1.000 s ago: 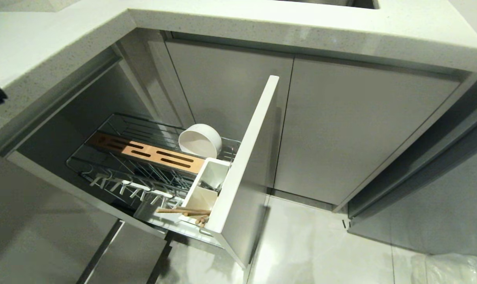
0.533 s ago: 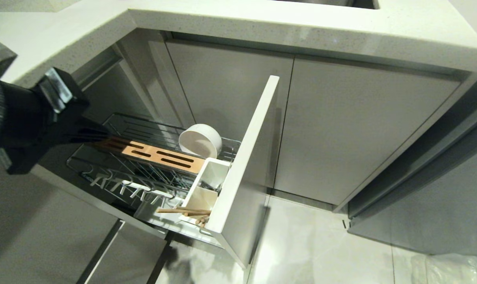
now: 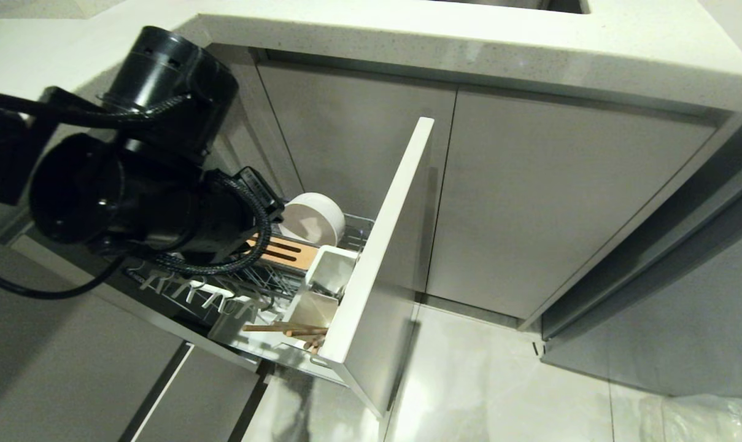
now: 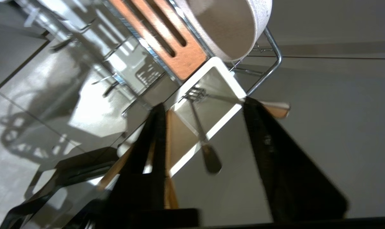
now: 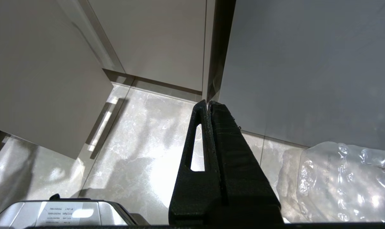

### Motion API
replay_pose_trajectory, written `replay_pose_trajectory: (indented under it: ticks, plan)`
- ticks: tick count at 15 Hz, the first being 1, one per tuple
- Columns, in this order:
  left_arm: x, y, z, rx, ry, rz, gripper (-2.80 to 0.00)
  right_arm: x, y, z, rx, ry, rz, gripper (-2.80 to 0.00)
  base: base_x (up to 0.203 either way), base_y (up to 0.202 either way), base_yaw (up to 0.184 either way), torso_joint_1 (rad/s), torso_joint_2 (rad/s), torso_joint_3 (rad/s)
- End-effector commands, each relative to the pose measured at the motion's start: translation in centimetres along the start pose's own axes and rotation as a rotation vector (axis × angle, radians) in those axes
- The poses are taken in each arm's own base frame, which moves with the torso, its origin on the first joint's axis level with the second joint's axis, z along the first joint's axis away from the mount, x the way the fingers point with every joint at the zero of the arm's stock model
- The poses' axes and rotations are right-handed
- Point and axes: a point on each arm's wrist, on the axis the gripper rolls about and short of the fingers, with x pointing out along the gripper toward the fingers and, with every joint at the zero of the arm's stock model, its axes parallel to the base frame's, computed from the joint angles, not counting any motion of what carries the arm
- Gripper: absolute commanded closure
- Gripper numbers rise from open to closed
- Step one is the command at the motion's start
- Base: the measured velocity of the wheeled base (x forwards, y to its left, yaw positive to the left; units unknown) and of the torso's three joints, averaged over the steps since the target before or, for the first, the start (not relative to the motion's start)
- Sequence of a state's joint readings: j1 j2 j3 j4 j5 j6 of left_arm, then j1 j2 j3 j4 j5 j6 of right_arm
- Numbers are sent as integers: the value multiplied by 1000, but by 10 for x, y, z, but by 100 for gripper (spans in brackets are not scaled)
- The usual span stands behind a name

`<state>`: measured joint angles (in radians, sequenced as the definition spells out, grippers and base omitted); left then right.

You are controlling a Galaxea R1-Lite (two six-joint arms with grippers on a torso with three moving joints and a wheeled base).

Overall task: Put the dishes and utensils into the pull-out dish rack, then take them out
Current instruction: Take the bowl out of the cupboard

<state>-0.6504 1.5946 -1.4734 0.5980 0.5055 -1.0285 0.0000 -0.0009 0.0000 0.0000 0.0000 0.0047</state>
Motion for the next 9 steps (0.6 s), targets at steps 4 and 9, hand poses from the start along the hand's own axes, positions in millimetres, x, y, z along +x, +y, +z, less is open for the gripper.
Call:
replay_pose_trajectory:
  ticks: [4,9]
  plan:
    - [50,-20,-6,8,-27,5,-280,0,0,0,0,1,0,0,0,0,0,0,0,0]
    - [79,-20,11,-8,-22,-40,-280,0,0,0,0,1,0,0,0,0,0,0,0,0]
